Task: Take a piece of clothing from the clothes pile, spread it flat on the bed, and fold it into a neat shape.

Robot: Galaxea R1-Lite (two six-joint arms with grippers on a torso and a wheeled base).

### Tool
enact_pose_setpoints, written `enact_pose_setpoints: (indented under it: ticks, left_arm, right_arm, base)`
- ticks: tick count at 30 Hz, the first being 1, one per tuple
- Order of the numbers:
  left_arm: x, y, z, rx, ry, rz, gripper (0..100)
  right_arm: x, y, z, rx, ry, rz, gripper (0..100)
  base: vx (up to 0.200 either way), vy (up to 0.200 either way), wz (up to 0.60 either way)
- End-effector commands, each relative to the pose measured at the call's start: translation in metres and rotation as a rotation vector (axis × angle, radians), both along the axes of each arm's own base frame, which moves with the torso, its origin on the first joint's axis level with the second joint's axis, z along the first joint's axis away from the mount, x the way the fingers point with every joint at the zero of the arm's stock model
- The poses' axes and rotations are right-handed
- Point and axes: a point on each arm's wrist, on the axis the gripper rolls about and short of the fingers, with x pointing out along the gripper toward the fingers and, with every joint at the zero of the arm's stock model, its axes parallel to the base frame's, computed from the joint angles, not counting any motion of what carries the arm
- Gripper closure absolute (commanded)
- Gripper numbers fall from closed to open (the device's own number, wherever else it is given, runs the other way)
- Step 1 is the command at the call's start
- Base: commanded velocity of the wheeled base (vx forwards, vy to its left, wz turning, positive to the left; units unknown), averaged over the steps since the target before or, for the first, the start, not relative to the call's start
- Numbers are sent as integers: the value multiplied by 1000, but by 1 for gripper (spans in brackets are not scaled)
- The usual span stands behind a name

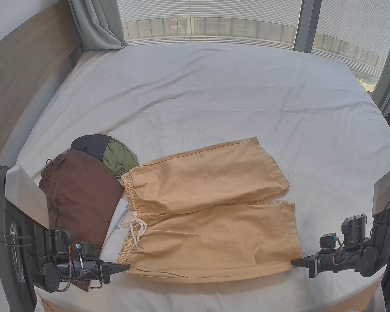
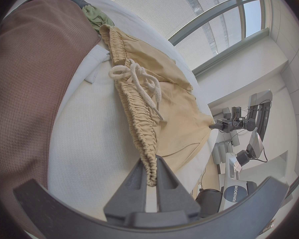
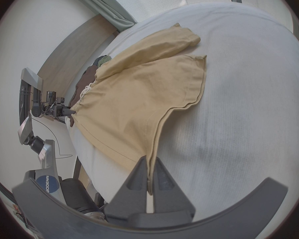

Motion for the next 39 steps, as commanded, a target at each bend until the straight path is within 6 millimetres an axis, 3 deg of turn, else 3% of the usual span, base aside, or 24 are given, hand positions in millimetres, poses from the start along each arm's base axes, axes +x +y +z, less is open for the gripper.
enact_pose_setpoints:
  ticks: [1, 15, 23, 39]
  left_arm:
    - [4, -1, 3, -6, -26, -4, 100]
    - [22, -7, 31, -106, -76, 52, 100]
    - [28, -12, 46, -153, -96, 66, 100]
    - [39, -13, 52, -179, -130, 76, 100]
  right_arm:
    - [-2, 1, 2, 16, -3, -8, 100]
    - [9, 8, 17, 124, -108, -38, 100]
    - [14, 13, 35, 200, -151, -64, 100]
    - [18, 15, 54, 273, -190, -100, 100]
  base:
    - [0, 0, 0]
    - [0, 0, 0]
    - [0, 0, 0]
    - [0, 0, 0]
